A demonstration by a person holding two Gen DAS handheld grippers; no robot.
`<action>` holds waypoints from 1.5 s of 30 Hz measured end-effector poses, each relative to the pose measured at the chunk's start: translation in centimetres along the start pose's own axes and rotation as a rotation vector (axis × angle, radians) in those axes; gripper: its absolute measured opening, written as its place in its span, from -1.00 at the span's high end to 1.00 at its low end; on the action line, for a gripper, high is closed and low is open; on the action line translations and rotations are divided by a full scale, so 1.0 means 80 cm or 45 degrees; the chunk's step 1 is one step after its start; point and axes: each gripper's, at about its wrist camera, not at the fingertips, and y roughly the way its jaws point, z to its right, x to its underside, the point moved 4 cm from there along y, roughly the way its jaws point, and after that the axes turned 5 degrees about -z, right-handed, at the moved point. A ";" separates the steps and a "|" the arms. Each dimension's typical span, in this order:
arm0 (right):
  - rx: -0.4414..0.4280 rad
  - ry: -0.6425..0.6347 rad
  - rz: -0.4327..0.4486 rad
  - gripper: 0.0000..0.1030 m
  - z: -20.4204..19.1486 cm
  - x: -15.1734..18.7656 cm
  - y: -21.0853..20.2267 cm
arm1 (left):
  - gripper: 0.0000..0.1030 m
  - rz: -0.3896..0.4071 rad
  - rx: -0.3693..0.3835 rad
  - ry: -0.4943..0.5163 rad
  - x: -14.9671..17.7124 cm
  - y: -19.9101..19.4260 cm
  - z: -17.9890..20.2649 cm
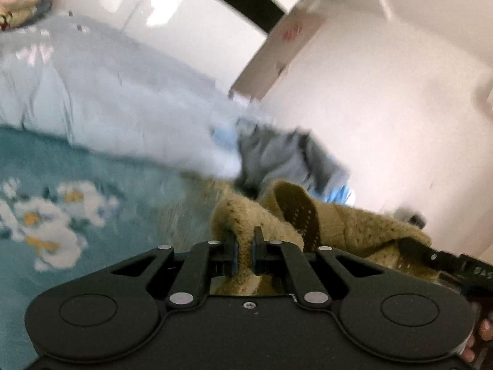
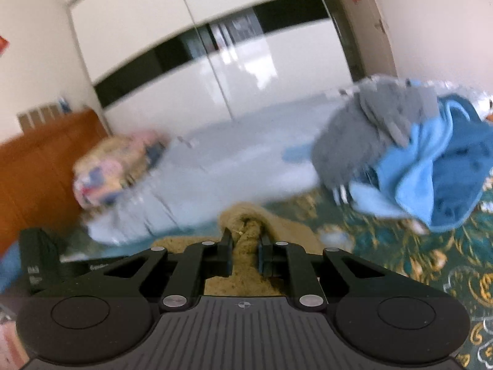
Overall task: Fold clothes
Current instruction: 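Lift the sweater high with both grippers to shake it out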
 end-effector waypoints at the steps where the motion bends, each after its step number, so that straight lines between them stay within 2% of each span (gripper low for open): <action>1: -0.021 0.007 0.027 0.78 -0.007 -0.008 -0.010 | 0.92 0.043 -0.003 0.008 -0.009 -0.021 0.006; 7: -0.141 -0.015 0.185 0.78 -0.054 -0.056 -0.074 | 0.91 0.272 -0.011 0.084 -0.067 -0.154 0.045; 10: -0.193 -0.025 0.241 0.78 -0.079 -0.079 -0.098 | 0.91 0.371 -0.054 0.157 -0.089 -0.215 0.068; 17: -0.315 -0.087 0.387 0.78 -0.138 -0.122 -0.154 | 0.91 0.646 -0.108 0.267 -0.120 -0.352 0.127; 24: -0.417 -0.136 0.463 0.78 -0.170 -0.132 -0.211 | 0.90 0.762 -0.172 0.360 -0.113 -0.453 0.178; 28: -0.463 -0.163 0.486 0.78 -0.184 -0.139 -0.236 | 0.88 0.798 -0.221 0.418 -0.109 -0.485 0.205; 32: -0.483 -0.192 0.511 0.78 -0.194 -0.154 -0.244 | 0.82 0.805 -0.281 0.425 -0.128 -0.498 0.208; 36: -0.435 -0.227 0.463 0.78 -0.202 -0.175 -0.216 | 0.75 0.713 -0.399 0.418 -0.144 -0.457 0.172; 38: -0.390 -0.227 0.385 0.77 -0.199 -0.181 -0.174 | 0.75 0.636 -0.480 0.400 -0.142 -0.420 0.139; 41: -0.301 -0.200 0.247 0.77 -0.183 -0.176 -0.095 | 0.75 0.521 -0.524 0.315 -0.134 -0.353 0.078; 45: -0.198 -0.164 0.080 0.77 -0.151 -0.147 0.016 | 0.79 0.336 -0.594 0.118 -0.107 -0.262 -0.025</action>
